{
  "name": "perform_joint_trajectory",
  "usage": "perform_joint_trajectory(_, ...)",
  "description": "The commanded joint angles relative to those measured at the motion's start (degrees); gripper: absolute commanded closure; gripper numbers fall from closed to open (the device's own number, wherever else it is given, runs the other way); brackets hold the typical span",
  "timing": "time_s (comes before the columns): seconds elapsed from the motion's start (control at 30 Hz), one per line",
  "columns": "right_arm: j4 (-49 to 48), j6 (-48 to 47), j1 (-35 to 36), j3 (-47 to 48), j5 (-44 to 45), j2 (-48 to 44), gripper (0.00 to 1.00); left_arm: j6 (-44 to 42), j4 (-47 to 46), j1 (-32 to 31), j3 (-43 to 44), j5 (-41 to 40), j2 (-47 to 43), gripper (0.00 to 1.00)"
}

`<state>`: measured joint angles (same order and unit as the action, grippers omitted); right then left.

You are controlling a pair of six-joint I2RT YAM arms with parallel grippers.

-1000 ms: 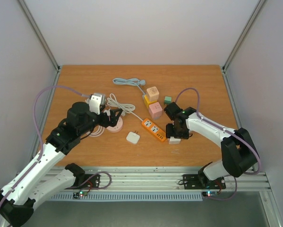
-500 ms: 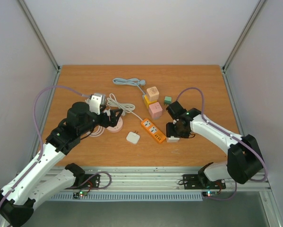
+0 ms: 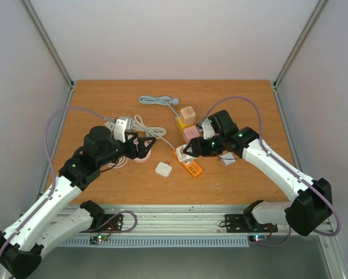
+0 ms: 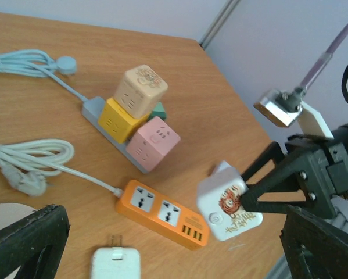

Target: Insert the plug

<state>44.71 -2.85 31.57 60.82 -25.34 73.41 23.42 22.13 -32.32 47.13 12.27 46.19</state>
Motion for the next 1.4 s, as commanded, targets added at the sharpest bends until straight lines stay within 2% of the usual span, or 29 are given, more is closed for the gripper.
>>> perform_joint_trajectory(0.0, -10.6, 4.6, 0.3, 2.5, -13.3, -1.2, 0.5, 6.5, -7.9, 0.2, -3.2, 6.3, -0.1, 0.01)
perform_joint_trajectory(0.1, -16.3, 10.6, 0.3, 2.7, -17.2, -2.3, 0.5, 8.6, -10.5, 0.2, -4.7, 7.5, -0.6, 0.01)
perform_joint_trajectory(0.17, -20.1, 15.2, 0.3, 2.6, -19.2, -3.0, 0.5, 9.9, -13.4, 0.2, -5.2, 11.4, -0.4, 0.01)
perform_joint_trajectory(0.27, -23.8, 21.5, 0.3, 3.0, -20.5, -3.8, 0.5, 10.3, -24.4, 0.2, -6.5, 21.0, -0.4, 0.01)
perform_joint_trajectory(0.33, -25.2, 26.9, 0.3, 3.7, -20.9, -4.0, 0.5, 9.9, -28.0, -0.1, -7.2, 22.7, -0.7, 0.01)
perform_joint_trajectory(0.47, -26.4, 35.8, 0.4, 5.9, -22.5, -5.2, 0.5, 0.7, -31.3, -1.2, -6.4, 23.7, -1.1, 0.01)
perform_joint_trajectory(0.67, -27.2, 43.8, 0.4, 8.6, -25.1, -7.2, 0.49, -14.6, -37.8, -2.1, -4.5, 25.9, -0.2, 0.02)
perform_joint_trajectory(0.73, -27.6, 45.1, 0.4, 9.4, -26.6, -7.2, 0.49, -18.6, -38.2, -2.1, -3.4, 28.3, 0.6, 0.02)
perform_joint_trajectory(0.83, -27.2, 45.8, 0.4, 10.5, -29.4, -7.4, 0.49, -26.0, -32.9, -2.1, 0.4, 30.3, 2.9, 0.02)
perform_joint_trajectory(0.9, -26.4, 45.8, 0.4, 10.6, -30.2, -7.8, 0.49, -28.0, -32.1, -2.1, 1.7, 33.3, 4.9, 0.03)
perform_joint_trajectory(1.13, -21.5, 43.3, 0.4, 11.8, -31.6, -9.2, 0.49, -25.7, -35.4, -2.1, 2.5, 36.2, 9.2, 0.11)
perform_joint_trajectory(1.27, -19.5, 42.3, 0.4, 12.5, -32.1, -9.7, 0.49, -24.2, -36.9, -2.1, 2.3, 37.7, 9.8, 0.1)
perform_joint_trajectory(1.37, -18.3, 41.4, 0.4, 12.7, -31.7, -10.1, 0.51, -24.4, -36.2, -2.1, 2.1, 36.0, 9.2, 0.06)
